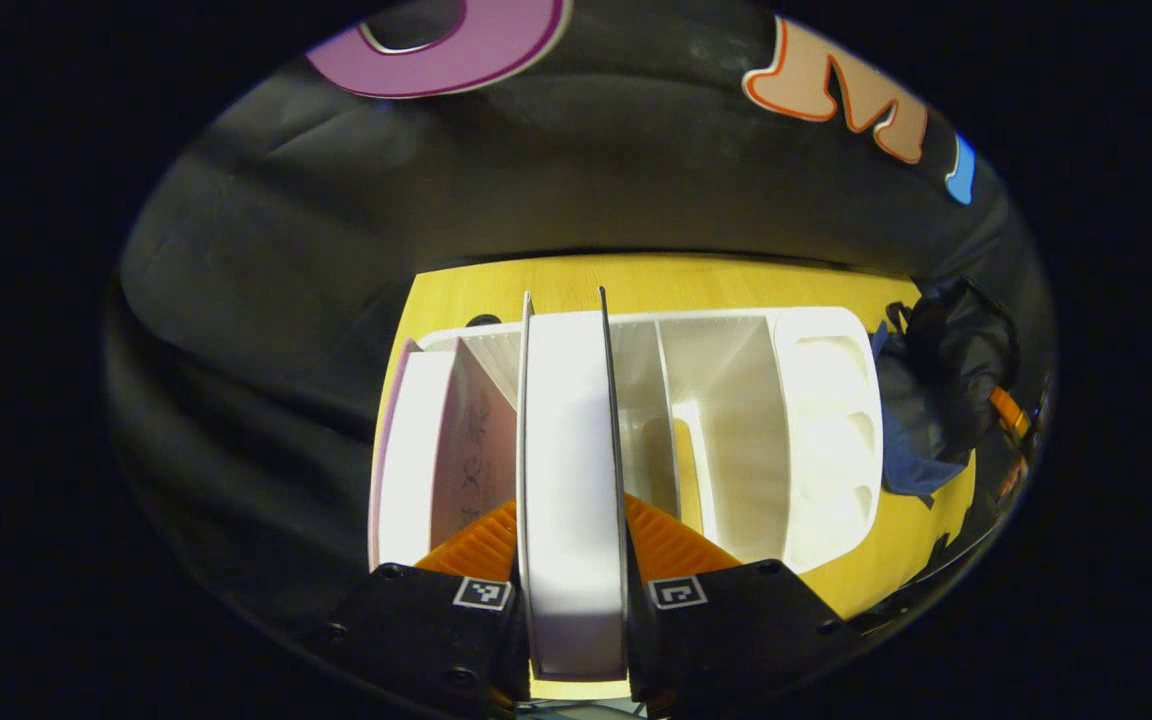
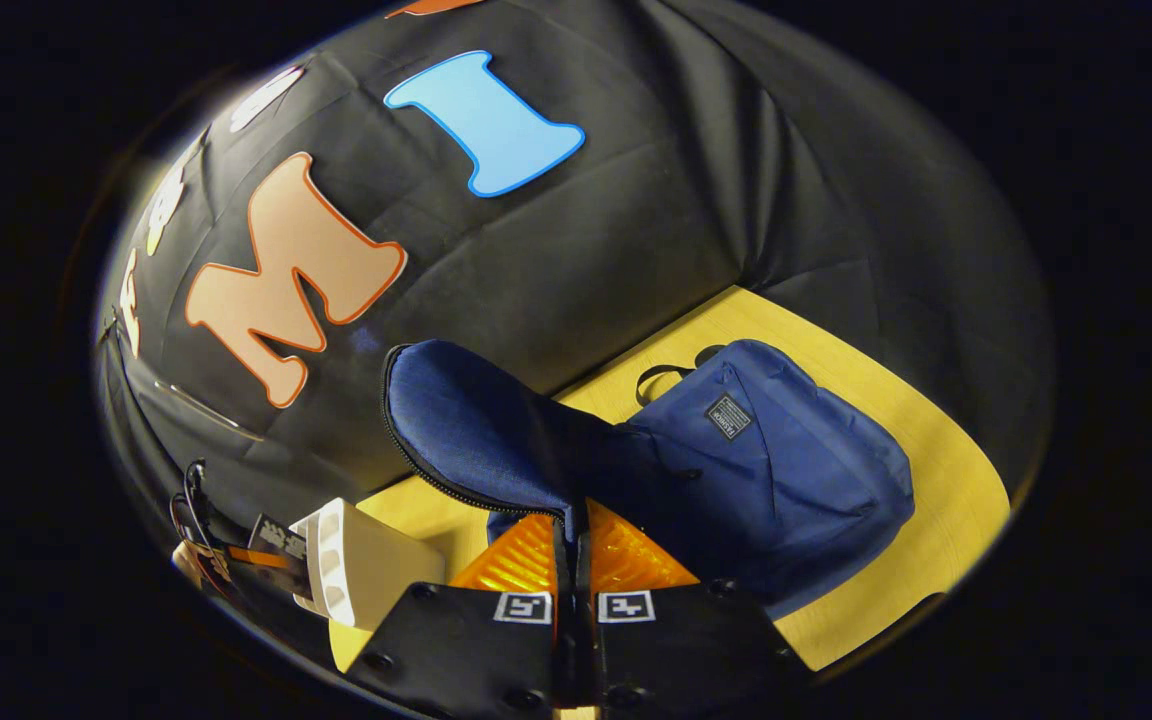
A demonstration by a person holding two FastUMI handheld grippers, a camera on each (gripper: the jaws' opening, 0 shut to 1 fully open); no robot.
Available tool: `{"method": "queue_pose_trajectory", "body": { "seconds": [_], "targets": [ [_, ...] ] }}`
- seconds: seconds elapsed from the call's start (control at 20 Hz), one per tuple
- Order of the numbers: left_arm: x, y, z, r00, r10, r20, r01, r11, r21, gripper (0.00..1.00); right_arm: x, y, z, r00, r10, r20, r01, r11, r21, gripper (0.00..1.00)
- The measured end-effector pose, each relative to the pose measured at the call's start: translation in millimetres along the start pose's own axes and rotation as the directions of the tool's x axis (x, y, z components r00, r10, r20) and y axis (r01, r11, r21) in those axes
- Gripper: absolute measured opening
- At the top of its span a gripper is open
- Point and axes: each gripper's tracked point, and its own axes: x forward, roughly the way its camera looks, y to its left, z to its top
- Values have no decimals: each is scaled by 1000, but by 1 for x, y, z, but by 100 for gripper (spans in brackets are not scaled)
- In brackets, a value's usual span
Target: Open the schoolbag, grab two books from the bookshelf and put them into the schoolbag.
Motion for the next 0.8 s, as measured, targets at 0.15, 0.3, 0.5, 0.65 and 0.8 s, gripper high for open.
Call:
{"method": "queue_pose_trajectory", "body": {
  "seconds": [0.15, 0.3, 0.5, 0.65, 0.8],
  "targets": [
    [-23, 8, 19, 997, -44, 59, 49, 995, -86, 35, -1, 0, 1, 1000, -3, -1, 3, 1000, 1, 3],
    [-42, 16, 30, 988, -103, 114, 122, 976, -178, 34, -1, -1, 2, 1000, -4, -3, 4, 1000, -2, 3],
    [-69, 22, 46, 961, -183, 207, 240, 924, -297, 34, -1, -1, 2, 1000, -7, -8, 7, 1000, -6, 3],
    [-90, 18, 55, 921, -256, 294, 360, 848, -390, 36, 0, -3, 2, 1000, -8, -8, 8, 1000, 7, 3],
    [-93, 12, 66, 879, -299, 371, 448, 784, -430, 36, -1, -4, 2, 1000, -6, -12, 6, 1000, 13, 3]
  ]
}}
